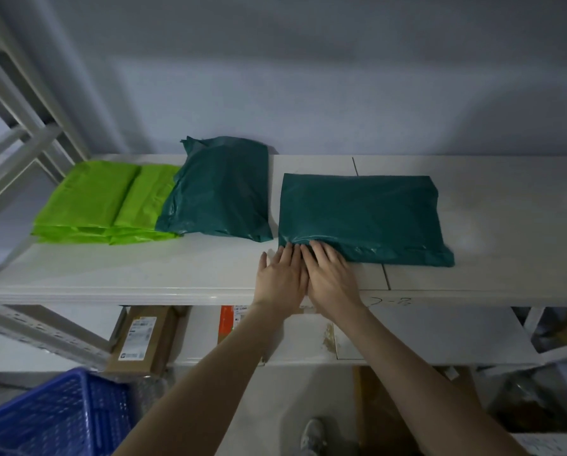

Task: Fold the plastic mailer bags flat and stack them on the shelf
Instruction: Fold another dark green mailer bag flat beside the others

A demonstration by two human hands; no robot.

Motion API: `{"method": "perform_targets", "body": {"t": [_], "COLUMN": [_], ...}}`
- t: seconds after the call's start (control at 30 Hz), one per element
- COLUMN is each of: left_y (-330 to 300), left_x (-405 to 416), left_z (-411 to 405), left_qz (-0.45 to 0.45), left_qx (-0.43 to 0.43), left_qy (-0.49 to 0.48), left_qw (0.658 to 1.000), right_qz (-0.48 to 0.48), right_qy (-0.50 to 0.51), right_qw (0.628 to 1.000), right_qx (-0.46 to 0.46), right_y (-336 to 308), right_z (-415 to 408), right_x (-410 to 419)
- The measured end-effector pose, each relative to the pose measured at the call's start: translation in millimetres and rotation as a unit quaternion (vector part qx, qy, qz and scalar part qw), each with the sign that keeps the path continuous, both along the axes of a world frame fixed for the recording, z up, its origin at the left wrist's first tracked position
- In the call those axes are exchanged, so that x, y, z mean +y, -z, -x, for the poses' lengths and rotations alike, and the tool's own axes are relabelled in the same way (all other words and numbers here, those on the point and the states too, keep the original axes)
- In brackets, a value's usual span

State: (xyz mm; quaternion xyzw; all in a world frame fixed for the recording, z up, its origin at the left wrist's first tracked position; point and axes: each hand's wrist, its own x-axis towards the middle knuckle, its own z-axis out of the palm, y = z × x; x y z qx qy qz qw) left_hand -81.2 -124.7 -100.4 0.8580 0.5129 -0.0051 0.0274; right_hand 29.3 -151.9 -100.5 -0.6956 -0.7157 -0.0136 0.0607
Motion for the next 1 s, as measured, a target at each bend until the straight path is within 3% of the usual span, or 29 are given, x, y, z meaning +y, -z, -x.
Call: {"method": "perform_targets", "body": {"t": [0.37, 1.0], "left_y": [-1, -9], "left_x": [1, -4], "left_z": [-18, -38], "left_qz": [-0.03, -0.05], "left_qx": [0.03, 0.035], "left_qy": [-0.007, -0.038], "left_qw": [0.999, 0.997], "right_qz": [-0.074, -0.096], "right_qy": [0.02, 0.087], "right_qw": [0.997, 0.99], "right_qx": [-0.028, -0.047], "right_y": [5, 8], "right_z": [-27, -99], "right_x": [-7, -35]}}
